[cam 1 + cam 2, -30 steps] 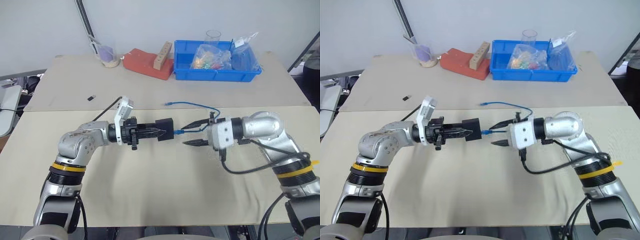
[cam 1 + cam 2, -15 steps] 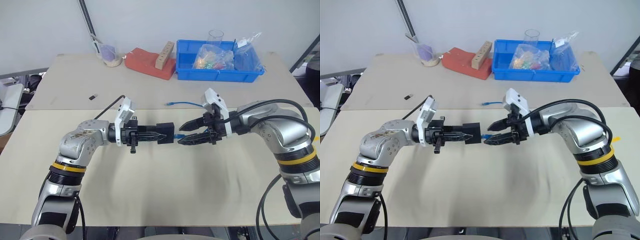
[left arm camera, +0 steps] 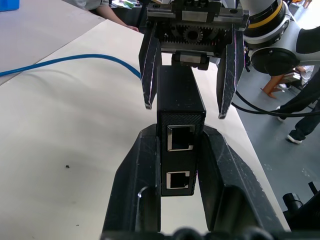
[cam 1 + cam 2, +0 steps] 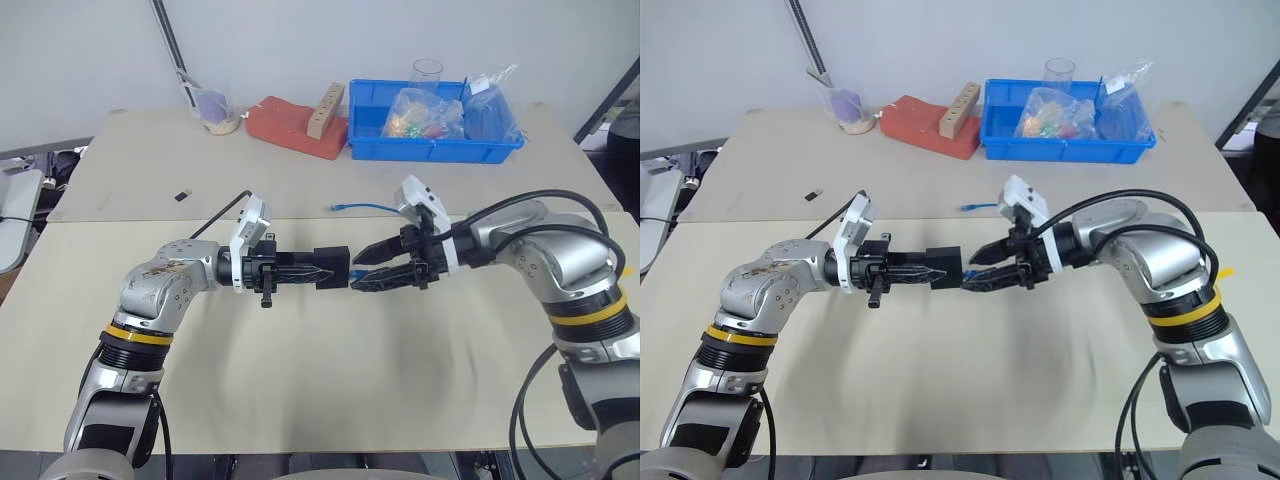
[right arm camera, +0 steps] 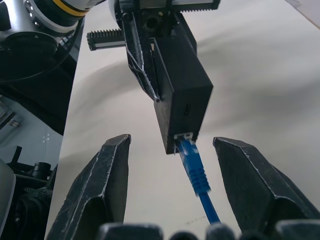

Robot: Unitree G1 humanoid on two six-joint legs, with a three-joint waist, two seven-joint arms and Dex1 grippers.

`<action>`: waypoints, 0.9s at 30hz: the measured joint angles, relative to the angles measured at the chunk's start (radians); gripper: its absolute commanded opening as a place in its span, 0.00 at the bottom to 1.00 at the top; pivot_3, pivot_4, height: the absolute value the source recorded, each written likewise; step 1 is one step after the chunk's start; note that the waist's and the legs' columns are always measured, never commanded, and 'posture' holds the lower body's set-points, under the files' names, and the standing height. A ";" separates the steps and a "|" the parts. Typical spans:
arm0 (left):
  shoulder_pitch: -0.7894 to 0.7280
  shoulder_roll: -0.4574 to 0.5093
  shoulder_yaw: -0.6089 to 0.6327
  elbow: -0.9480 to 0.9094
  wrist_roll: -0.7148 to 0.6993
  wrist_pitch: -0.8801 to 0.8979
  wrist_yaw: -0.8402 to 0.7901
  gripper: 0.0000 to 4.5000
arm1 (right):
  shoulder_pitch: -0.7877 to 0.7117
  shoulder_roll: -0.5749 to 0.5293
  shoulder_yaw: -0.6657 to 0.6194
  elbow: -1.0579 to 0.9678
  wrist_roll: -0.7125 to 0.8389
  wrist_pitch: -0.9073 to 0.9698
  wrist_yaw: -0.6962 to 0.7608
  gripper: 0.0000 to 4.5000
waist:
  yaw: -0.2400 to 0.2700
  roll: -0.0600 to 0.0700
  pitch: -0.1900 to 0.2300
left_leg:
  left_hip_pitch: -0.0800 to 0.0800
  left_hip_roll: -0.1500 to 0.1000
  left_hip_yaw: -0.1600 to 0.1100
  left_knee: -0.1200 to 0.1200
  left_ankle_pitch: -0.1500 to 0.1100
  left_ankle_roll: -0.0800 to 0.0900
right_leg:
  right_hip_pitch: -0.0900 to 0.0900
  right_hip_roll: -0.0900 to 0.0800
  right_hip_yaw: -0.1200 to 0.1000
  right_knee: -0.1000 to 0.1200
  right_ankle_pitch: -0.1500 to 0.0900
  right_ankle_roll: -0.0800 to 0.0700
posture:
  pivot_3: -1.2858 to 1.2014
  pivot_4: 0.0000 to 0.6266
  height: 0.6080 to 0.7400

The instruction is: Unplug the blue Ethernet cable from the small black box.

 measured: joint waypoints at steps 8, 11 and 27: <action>-0.002 0.005 -0.007 -0.005 -0.001 0.008 -0.021 0.11 | -0.003 -0.009 0.021 0.002 -0.022 -0.001 0.024 0.04 | 0.000 0.000 0.000 | 0.000 0.000 0.000 0.000 0.000 0.000 | 0.000 0.000 0.000 0.000 0.000 0.000 | 0.52 0.24 1.00; -0.002 0.005 -0.009 -0.012 0.001 0.015 -0.019 0.11 | -0.004 -0.008 0.025 0.008 -0.031 -0.005 0.033 0.01 | 0.000 0.000 0.000 | 0.000 0.000 0.000 0.000 0.000 0.000 | 0.000 0.000 0.000 0.000 0.000 0.000 | 0.52 0.24 1.00; -0.002 0.004 -0.028 -0.037 0.001 0.031 -0.018 0.11 | 0.003 -0.051 0.044 0.009 -0.082 -0.081 0.126 0.01 | 0.001 0.000 0.000 | 0.000 0.000 0.000 0.000 0.000 0.000 | 0.000 0.000 0.000 0.000 0.000 0.000 | 0.52 0.24 1.00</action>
